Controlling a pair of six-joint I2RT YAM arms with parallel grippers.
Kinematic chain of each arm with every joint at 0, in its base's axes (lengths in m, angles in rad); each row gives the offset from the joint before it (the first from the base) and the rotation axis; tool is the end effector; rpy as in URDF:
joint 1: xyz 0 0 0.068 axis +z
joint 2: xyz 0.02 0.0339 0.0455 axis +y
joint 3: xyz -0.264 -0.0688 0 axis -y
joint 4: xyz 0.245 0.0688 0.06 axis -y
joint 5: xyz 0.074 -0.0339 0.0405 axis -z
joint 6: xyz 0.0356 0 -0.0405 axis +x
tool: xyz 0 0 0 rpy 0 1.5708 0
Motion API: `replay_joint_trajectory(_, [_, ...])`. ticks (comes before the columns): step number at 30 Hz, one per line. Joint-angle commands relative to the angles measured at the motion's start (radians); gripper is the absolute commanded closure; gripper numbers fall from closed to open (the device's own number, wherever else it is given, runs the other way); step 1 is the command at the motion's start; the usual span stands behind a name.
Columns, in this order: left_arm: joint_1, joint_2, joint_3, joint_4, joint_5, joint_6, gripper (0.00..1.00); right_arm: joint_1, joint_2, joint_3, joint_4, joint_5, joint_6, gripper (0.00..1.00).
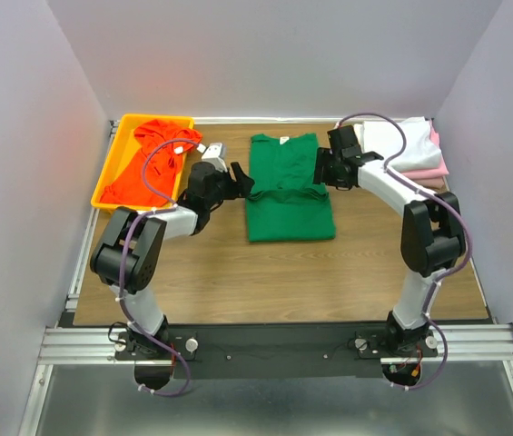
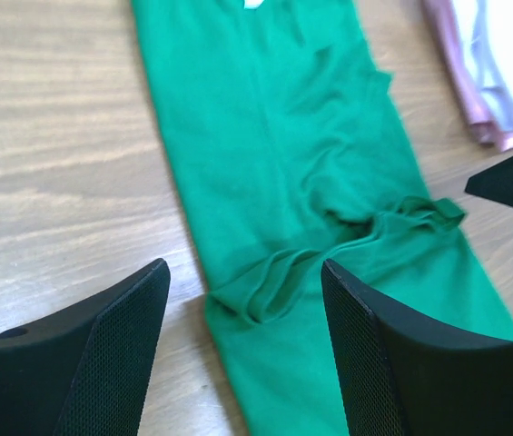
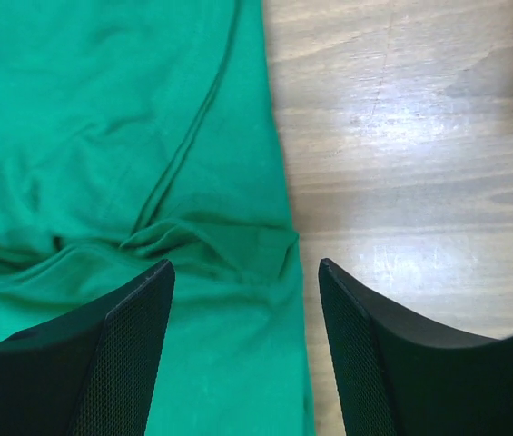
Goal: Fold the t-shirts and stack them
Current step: Fold the tshirt
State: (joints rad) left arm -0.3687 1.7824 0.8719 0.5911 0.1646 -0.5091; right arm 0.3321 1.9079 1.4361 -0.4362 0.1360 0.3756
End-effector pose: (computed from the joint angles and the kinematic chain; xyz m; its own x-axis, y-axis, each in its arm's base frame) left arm 0.3493 -0.1412 0.1806 -0.4998 -0.3223 -0.8039 0.2944 0.8097 -0.5077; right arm 0.3987 0.1324 0.2186 -0.7828 0.1145 -0.6116 0.0462 0.9909 0.1263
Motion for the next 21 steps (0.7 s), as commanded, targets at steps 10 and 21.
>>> replay_joint_trajectory(10, [-0.081,-0.158,-0.201,-0.037,-0.053,-0.009,0.29,-0.001,-0.266,-0.298,0.022,-0.130,-0.009,0.28])
replay_joint_trajectory(21, [-0.208,-0.175,-0.258,-0.137,-0.157,-0.065,0.29,-0.002,-0.371,-0.525,0.068,-0.161,0.031,0.28])
